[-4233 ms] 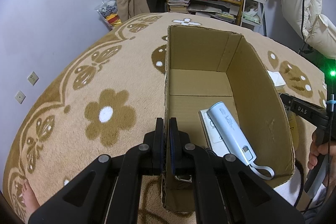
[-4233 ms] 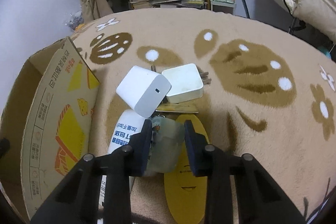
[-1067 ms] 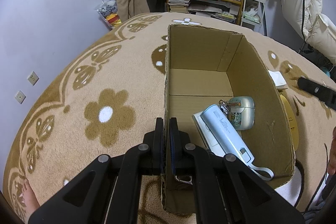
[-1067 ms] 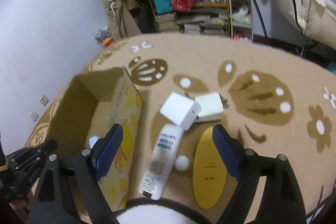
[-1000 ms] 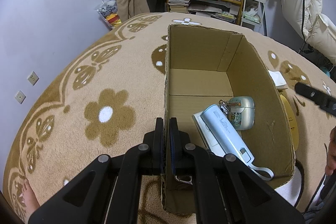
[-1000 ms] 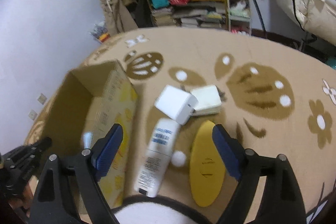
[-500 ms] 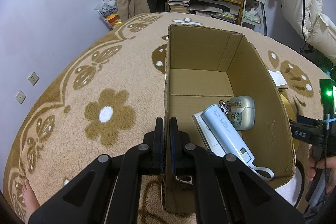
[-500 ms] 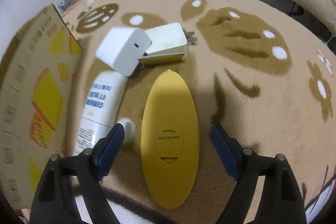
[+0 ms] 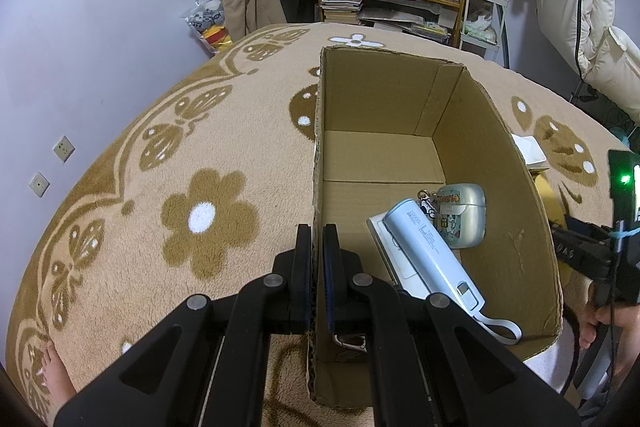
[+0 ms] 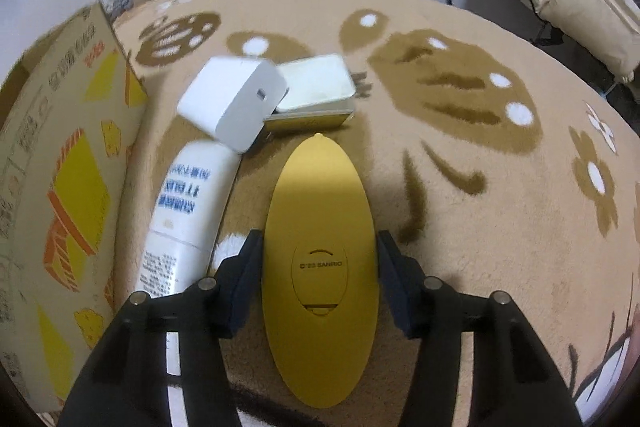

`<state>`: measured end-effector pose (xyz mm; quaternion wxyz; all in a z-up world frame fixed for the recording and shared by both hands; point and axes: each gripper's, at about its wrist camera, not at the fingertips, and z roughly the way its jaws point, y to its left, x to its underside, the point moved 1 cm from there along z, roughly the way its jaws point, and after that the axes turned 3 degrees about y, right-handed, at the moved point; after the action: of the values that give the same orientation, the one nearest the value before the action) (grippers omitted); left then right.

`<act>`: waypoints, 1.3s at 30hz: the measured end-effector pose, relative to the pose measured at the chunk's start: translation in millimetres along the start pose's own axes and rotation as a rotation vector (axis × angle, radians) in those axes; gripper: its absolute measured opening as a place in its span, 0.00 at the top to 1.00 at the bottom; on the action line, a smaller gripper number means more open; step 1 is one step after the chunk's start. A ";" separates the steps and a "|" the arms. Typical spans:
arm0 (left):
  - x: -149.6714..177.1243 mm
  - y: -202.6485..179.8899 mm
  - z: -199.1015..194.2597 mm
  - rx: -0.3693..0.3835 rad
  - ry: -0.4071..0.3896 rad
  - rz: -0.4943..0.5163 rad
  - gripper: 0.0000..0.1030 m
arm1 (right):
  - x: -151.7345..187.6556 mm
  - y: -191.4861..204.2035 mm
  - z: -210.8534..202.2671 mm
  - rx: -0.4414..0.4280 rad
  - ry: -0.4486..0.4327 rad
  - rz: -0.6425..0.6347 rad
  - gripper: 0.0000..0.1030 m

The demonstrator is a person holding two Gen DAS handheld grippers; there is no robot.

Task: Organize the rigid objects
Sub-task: 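Grasp the yellow oval case with the right gripper and lift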

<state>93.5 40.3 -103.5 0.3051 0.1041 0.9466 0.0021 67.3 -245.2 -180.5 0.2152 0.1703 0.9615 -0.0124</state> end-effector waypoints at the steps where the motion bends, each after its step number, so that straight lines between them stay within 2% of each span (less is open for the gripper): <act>1: 0.1 0.1 -0.1 0.000 0.001 -0.001 0.95 | -2.6 -2.3 -3.9 -0.016 -0.014 0.013 0.42; 10: 0.6 0.8 1.1 -0.002 0.001 -0.002 0.95 | -20.5 -0.4 -38.2 -0.083 -0.108 0.037 0.42; 17: 1.4 0.6 1.9 0.000 0.000 -0.001 0.95 | -36.3 10.3 -81.1 -0.155 -0.212 0.036 0.42; 21: 1.5 1.5 2.1 -0.001 0.001 0.000 0.95 | -39.7 22.4 -106.3 -0.244 -0.260 0.044 0.42; 26: 1.7 1.3 2.1 -0.001 0.001 0.000 0.95 | -39.2 51.2 -134.2 -0.321 -0.317 -0.019 0.42; 33: 1.6 1.6 2.1 -0.001 0.001 -0.001 0.95 | -29.4 86.7 -142.4 -0.437 -0.315 -0.090 0.42; 39: 1.3 1.6 2.0 -0.002 0.001 0.000 0.95 | -21.4 107.3 -131.5 -0.540 -0.255 -0.120 0.42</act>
<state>93.9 42.0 -105.8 0.3048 0.1036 0.9468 0.0028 67.3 -138.3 -46.9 0.3707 0.0469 0.9035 0.2097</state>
